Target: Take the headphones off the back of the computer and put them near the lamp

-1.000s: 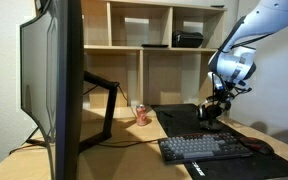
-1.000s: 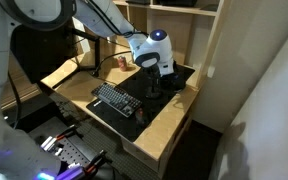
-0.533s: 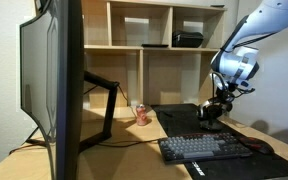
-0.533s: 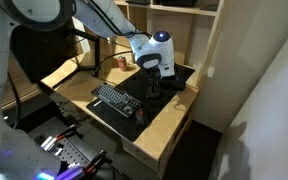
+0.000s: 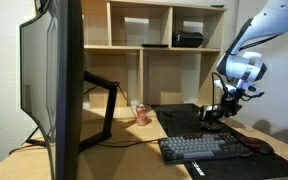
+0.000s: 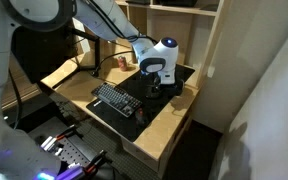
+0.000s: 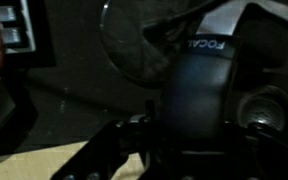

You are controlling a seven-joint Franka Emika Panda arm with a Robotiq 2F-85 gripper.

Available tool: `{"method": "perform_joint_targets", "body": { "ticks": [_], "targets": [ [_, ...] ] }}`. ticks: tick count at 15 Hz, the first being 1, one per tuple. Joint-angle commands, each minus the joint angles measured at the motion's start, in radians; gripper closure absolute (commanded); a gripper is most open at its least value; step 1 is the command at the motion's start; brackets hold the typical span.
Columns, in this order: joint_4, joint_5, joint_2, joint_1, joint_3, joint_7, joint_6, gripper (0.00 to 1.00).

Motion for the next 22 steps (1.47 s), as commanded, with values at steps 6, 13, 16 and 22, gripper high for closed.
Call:
{"method": "perform_joint_targets", "body": {
  "ticks": [6, 13, 16, 22],
  "targets": [
    [0.027, -0.157, 0.107, 0.015, -0.065, 0.105, -0.356, 0.79],
    [-0.009, -0.158, -0.009, 0.014, -0.075, 0.135, -0.188, 0.00],
    [-0.042, -0.145, -0.106, 0.011, -0.064, 0.124, -0.090, 0.00],
    [-0.096, -0.147, -0.301, 0.004, -0.045, 0.039, -0.127, 0.00]
  ]
}}
